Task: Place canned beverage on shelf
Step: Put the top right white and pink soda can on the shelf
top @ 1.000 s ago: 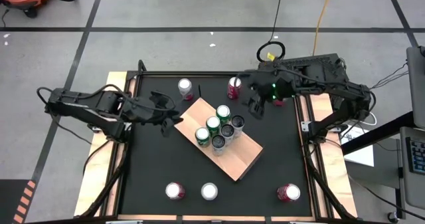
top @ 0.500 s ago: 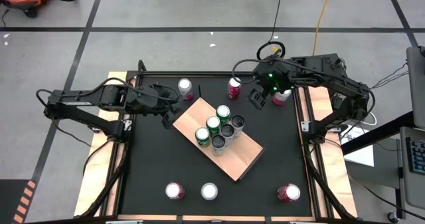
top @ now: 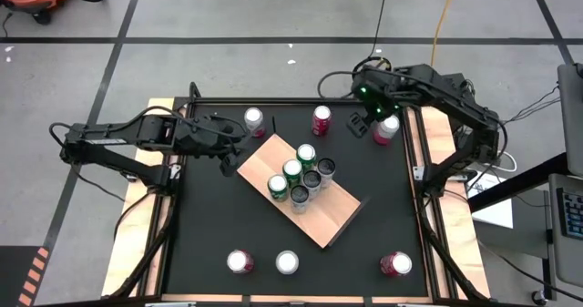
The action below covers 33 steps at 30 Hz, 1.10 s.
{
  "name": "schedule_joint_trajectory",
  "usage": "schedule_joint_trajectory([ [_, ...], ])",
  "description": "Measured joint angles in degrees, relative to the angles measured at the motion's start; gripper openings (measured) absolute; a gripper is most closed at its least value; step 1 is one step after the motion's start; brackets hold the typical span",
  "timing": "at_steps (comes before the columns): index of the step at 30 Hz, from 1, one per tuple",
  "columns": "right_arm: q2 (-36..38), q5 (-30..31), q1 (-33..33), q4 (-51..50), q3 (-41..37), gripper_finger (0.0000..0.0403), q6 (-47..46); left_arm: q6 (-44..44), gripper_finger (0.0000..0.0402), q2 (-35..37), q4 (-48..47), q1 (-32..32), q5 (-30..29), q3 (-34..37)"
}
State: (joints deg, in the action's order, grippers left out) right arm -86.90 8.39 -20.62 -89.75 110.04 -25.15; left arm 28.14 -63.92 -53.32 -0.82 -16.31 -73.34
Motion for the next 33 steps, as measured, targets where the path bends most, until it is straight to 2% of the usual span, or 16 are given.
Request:
schedule_joint_trajectory([
  [7,0.13,0.55,-6.18,4.13,-7.17,0.0311,6.15,3.83,0.0186,0.00,0.22,0.00,1.56,0.00],
  [15,0.23,0.39,-10.00,7.66,-13.74,0.0311,8.16,5.92,0.0187,0.00,0.07,-0.11,4.05,0.00],
  [26,0.23,0.34,-15.00,8.06,-14.44,0.0311,12.08,5.60,0.0186,0.00,0.07,0.07,1.20,0.00],
  [33,0.23,-0.99,-19.24,4.86,-14.45,0.0311,10.66,6.03,0.0186,0.00,0.05,0.07,1.17,0.00],
])
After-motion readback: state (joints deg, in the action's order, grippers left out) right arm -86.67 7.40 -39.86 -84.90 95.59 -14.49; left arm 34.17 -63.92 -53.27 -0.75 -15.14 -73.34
